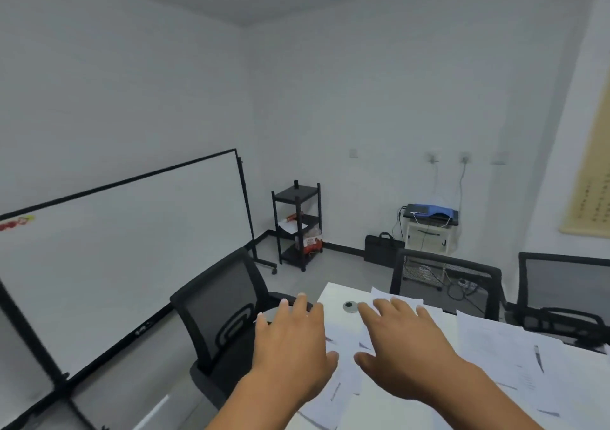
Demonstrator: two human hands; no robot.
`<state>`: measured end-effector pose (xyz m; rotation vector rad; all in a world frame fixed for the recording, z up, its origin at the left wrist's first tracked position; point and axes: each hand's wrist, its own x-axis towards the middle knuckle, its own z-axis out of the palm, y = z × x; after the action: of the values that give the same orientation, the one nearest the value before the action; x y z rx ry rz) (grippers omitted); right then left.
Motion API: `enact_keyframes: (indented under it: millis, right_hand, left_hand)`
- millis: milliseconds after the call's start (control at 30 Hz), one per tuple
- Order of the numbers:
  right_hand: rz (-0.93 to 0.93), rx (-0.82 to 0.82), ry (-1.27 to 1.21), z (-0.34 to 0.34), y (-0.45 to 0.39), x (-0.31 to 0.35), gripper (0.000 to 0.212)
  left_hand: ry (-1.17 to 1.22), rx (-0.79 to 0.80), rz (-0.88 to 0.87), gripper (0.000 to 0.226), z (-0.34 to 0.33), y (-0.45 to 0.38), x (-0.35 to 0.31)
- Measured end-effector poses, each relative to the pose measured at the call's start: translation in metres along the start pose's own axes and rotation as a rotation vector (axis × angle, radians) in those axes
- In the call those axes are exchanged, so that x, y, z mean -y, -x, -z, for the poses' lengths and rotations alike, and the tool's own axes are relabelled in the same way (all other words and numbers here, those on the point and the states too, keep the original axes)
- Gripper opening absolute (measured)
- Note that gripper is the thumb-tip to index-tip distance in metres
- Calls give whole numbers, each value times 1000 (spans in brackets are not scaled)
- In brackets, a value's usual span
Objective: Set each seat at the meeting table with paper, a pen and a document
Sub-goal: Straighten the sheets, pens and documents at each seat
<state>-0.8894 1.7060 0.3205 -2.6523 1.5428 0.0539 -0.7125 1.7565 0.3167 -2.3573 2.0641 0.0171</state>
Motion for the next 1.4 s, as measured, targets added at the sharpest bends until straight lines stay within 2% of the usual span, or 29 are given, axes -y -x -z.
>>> enact_keyframes:
  millis: [200,433,667,1000,1400]
  right_hand:
    - [42,-83,29,45,-7,110,65]
    - [105,-146,-6,75,-38,280,74]
    - [190,-146,-14,77,-67,393,77]
    - [212,-138,-55,73,-141,458,70]
    - [107,-151,-85,64,-330,479,67]
  left_hand:
    - [23,-133,40,85,51,42,88]
    - [-2,-191,88,82,80,86,245]
    - [-7,-166,180,75,92,121,362]
    - [-1,-97,231,74,89,90,457]
    - [10,-85,130,79,77,-91,551]
